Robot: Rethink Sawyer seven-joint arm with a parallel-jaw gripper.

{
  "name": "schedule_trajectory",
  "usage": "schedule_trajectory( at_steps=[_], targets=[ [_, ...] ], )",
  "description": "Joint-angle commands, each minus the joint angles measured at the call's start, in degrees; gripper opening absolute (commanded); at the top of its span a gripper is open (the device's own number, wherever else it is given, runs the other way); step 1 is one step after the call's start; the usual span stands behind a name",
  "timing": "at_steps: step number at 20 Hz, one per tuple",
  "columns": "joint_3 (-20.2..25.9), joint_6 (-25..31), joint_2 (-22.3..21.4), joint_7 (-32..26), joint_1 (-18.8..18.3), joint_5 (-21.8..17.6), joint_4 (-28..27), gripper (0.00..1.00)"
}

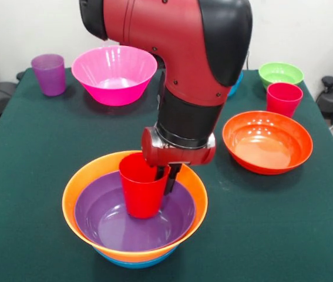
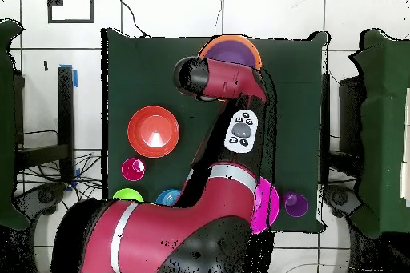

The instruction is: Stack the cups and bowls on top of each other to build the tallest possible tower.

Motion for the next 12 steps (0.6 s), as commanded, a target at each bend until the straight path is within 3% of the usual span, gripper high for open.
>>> schedule_trajectory(
  at_steps=[1,12],
  targets=[
    [5.14,1.33,2.99,5.35,1.70,-2.84,-0.69,0.00],
    [5.35,0.77,1.30,4.11,1.72,-3.15,1.53,0.00]
  ],
)
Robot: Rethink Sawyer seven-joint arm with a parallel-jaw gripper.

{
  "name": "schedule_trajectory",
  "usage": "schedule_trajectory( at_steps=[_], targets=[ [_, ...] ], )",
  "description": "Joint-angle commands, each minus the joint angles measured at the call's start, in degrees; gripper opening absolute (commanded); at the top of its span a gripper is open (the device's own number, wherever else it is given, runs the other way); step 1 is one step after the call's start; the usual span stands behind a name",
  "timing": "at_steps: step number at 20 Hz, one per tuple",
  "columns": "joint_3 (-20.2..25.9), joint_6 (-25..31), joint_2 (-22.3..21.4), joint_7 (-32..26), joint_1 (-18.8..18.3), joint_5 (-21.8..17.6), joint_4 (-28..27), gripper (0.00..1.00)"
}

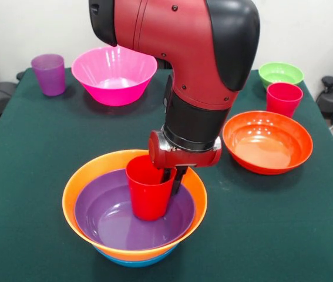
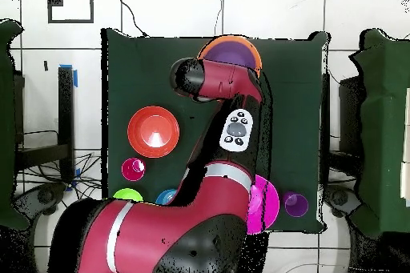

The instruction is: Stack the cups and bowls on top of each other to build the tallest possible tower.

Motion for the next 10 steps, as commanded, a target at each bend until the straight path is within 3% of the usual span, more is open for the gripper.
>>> schedule_trajectory(
  at_steps=[1,10],
  targets=[
    [5.42,0.78,0.70,4.14,0.98,-3.17,1.92,0.00],
    [5.78,2.24,-0.80,2.24,0.62,-3.54,2.59,0.00]
  ],
)
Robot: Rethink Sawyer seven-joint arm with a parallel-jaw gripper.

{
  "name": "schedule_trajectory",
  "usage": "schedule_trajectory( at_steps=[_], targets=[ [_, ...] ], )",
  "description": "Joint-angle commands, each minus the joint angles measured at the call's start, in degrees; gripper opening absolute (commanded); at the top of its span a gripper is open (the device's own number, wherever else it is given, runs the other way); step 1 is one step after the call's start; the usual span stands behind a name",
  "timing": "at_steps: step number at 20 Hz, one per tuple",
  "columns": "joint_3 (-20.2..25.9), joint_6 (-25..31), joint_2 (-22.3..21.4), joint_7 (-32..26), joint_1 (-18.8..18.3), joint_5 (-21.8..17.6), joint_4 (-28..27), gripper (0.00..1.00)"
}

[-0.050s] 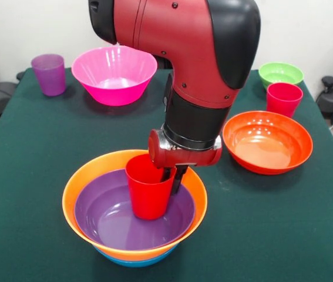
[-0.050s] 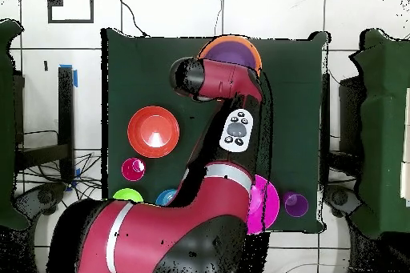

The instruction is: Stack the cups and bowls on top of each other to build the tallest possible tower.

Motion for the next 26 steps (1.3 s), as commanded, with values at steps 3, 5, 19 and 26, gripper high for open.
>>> schedule_trajectory(
  at_steps=[3,5,19,26],
  targets=[
    [6.00,3.29,-0.81,1.38,0.26,-3.53,2.23,0.00],
    [6.18,2.90,-0.63,0.91,-0.06,-3.73,2.13,0.00],
    [6.45,3.03,1.89,-0.88,-0.97,-4.30,-2.24,0.00],
    [7.12,3.11,2.35,-3.09,-1.73,-4.85,-3.46,0.00]
  ],
)
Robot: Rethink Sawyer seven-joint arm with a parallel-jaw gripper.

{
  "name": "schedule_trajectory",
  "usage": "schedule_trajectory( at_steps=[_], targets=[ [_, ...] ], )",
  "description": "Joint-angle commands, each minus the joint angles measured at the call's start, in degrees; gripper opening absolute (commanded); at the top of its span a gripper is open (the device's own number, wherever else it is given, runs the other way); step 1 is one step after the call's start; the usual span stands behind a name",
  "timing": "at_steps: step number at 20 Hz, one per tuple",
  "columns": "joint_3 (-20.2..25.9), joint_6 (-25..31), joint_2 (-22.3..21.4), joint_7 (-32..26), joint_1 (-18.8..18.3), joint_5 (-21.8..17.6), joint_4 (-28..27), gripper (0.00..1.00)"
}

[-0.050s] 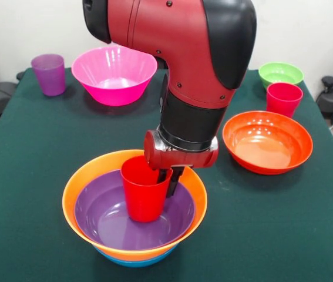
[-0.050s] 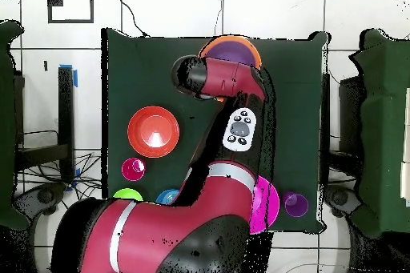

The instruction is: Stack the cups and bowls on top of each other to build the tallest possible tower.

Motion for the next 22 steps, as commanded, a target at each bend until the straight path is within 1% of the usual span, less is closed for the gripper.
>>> schedule_trajectory(
  at_steps=[1,2,3,5,13,21,22],
  targets=[
    [7.13,3.07,1.98,-3.33,-1.21,-4.93,-2.34,0.00],
    [7.21,3.05,1.94,-3.58,-1.32,-5.01,-2.31,0.00],
    [7.11,4.16,2.41,-3.54,-1.07,-4.83,-3.82,0.00],
    [7.36,4.28,2.24,-3.87,-1.10,-4.83,-3.95,0.00],
    [7.84,3.98,1.17,-5.91,-2.18,-5.50,-2.72,0.00],
    [7.81,2.86,2.33,-4.66,-2.41,-5.56,-3.36,0.00],
    [7.74,2.51,2.05,-4.24,-2.41,-5.52,-2.70,0.00]
  ],
)
